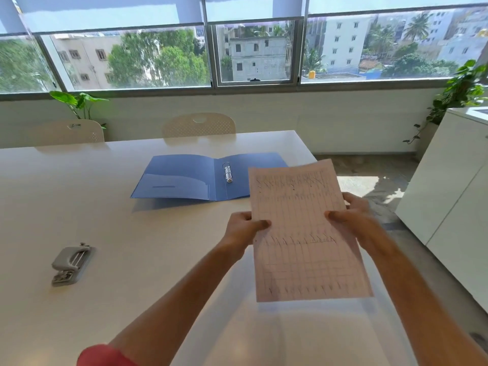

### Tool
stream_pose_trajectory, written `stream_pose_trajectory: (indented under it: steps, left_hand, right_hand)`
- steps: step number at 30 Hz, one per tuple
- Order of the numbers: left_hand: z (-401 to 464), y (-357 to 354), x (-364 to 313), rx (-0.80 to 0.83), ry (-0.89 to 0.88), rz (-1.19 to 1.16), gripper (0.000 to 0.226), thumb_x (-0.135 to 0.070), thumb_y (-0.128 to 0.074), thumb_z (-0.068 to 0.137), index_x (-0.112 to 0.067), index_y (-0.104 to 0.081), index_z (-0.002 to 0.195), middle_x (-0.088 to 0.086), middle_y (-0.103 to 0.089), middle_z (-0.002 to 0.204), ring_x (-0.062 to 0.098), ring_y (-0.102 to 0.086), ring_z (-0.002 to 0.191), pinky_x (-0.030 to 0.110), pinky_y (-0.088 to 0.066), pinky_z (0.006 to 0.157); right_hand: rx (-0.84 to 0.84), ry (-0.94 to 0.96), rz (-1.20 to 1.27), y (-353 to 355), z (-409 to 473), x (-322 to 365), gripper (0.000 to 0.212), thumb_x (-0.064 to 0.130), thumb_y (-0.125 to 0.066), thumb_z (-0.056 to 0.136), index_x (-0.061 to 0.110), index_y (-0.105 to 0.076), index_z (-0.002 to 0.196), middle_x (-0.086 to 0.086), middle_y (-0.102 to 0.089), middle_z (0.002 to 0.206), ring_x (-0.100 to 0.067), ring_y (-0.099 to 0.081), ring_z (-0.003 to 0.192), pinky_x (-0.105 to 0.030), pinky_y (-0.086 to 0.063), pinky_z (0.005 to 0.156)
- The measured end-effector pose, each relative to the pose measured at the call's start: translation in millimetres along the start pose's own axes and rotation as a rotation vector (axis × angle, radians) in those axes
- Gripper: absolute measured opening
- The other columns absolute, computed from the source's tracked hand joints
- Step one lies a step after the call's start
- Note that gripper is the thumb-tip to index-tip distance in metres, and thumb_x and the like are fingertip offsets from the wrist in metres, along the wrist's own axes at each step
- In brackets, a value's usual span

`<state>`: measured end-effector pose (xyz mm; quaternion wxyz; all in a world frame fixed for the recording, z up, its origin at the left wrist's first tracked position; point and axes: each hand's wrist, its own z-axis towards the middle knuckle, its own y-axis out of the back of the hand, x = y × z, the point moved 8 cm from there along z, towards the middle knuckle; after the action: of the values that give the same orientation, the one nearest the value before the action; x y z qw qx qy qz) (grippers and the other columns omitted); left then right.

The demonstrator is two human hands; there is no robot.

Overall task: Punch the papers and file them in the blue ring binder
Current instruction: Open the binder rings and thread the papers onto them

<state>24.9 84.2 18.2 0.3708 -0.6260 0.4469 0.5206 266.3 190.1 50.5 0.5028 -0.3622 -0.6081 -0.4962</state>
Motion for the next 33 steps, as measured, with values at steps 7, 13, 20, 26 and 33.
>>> stream_pose_trajectory:
  steps: [7, 13, 20, 26, 33]
  left_hand:
    - [13.3, -34.6, 39.0, 0.042, 0.121, 0.243, 0.018, -0.012, -0.073, 0.081, -0.006, -0.066, 0.097, 0.01, -0.071, 0.104, 0.022, -0.072, 0.086, 0.032, -0.061, 0.069]
    - [19.3, -44.9, 41.4, -0.008, 0.001, 0.549, 0.025, -0.015, -0.081, 0.07, -0.011, -0.068, 0.09, 0.006, -0.071, 0.098, 0.019, -0.07, 0.082, 0.033, -0.061, 0.068]
    - [22.3, -52.9, 41.3, 0.028, -0.097, 0.771, 0.024, -0.025, -0.081, 0.07, -0.021, -0.06, 0.079, 0.003, -0.072, 0.101, 0.011, -0.063, 0.071, 0.019, -0.054, 0.059]
    - [29.9, -36.8, 44.8, -0.034, -0.108, 0.822, 0.062, -0.048, -0.082, 0.066, -0.006, -0.061, 0.106, 0.007, -0.068, 0.101, 0.018, -0.066, 0.075, 0.031, -0.055, 0.071]
    - [46.4, 30.7, 24.0, -0.258, -0.128, 0.714, 0.082, -0.053, -0.077, 0.07, -0.008, -0.05, 0.133, 0.017, -0.071, 0.108, 0.029, -0.066, 0.102, 0.04, -0.05, 0.094]
  right_hand:
    - [-0.033, -0.217, -0.171, 27.1, -3.6, -52.9, 0.043, -0.006, -0.072, 0.075, 0.018, -0.058, 0.107, -0.003, -0.069, 0.085, -0.016, -0.07, 0.07, -0.023, -0.052, 0.044]
    - [-0.029, -0.283, -0.313, 39.5, -6.5, -79.9, 0.044, -0.004, -0.074, 0.071, 0.021, -0.056, 0.103, 0.0, -0.066, 0.086, -0.023, -0.068, 0.082, -0.043, -0.057, 0.079]
    - [-0.015, -0.298, -0.345, 41.6, -4.2, -90.4, 0.031, 0.001, -0.078, 0.071, 0.015, -0.062, 0.094, -0.002, -0.069, 0.083, -0.021, -0.068, 0.078, -0.04, -0.056, 0.076]
    - [-0.094, -0.368, -0.939, 53.1, -5.5, -67.5, 0.045, 0.049, -0.075, 0.075, 0.009, -0.062, 0.091, -0.007, -0.067, 0.087, -0.025, -0.064, 0.082, -0.033, -0.053, 0.073]
    - [-0.052, -0.223, -0.999, 23.8, 29.3, -47.7, 0.05, 0.058, -0.068, 0.078, 0.008, -0.063, 0.082, -0.005, -0.064, 0.074, -0.017, -0.06, 0.068, -0.028, -0.047, 0.06]
